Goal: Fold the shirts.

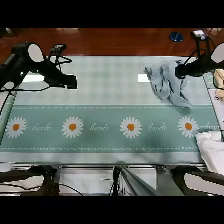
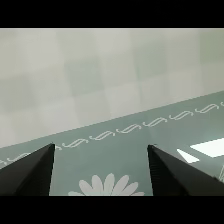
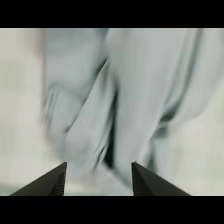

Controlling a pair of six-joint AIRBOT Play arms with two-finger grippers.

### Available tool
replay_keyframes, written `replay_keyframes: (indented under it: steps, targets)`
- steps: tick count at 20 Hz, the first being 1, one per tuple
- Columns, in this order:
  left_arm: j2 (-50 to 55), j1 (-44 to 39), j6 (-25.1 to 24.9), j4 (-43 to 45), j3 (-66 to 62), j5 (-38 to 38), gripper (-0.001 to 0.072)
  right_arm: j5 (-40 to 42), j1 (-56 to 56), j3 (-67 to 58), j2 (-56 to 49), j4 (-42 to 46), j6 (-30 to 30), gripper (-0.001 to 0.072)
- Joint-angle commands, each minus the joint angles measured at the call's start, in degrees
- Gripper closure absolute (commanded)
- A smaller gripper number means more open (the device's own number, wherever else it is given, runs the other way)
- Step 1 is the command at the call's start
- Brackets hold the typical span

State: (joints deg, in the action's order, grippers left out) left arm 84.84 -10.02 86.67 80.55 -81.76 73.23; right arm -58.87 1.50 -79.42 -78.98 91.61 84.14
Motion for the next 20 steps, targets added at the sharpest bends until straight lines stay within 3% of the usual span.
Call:
replay_keyframes:
  steps: [1, 8, 12, 13, 14, 15, 17, 20]
  targets:
    - [-1.92, 0.79, -0.04, 0.24, -0.07, -4.63, 0.0023, 14.08, 2.45, -0.26, -1.79, 3.98, 4.63, 0.0127]
    - [-4.70, 0.66, -0.63, -1.11, -0.04, -6.19, 0.0022, 15.45, 8.39, -0.26, -15.61, -11.82, -1.53, 0.0118]
    - [-4.70, 0.63, -0.66, -2.34, -0.02, -6.12, 0.0022, 13.97, 7.69, -0.26, -21.99, -14.62, -1.68, 0.0140]
    - [-4.70, 0.63, -0.63, -2.56, -0.02, -6.12, 0.0022, 13.05, 7.67, -0.26, -23.15, -16.83, -1.70, 0.0249]
    - [-4.70, 0.63, -0.66, -2.56, -0.02, -6.10, 0.0022, 12.44, 7.69, -0.26, -23.58, -18.97, -1.75, 0.0496]
    - [-4.70, 0.63, -0.63, -2.56, -0.02, -5.90, 0.0023, 11.78, 7.76, -0.26, -23.12, -21.22, -1.70, 0.0693]
    - [-4.72, 0.63, -0.66, -3.04, -0.04, -3.63, 0.0026, 10.38, 7.87, -0.28, -18.93, -28.63, -6.21, 0.0695]
    - [-5.49, 0.63, -1.77, -8.79, -0.04, -0.44, 0.0027, 7.21, 7.56, -0.28, -6.01, -50.21, -21.53, 0.0694]
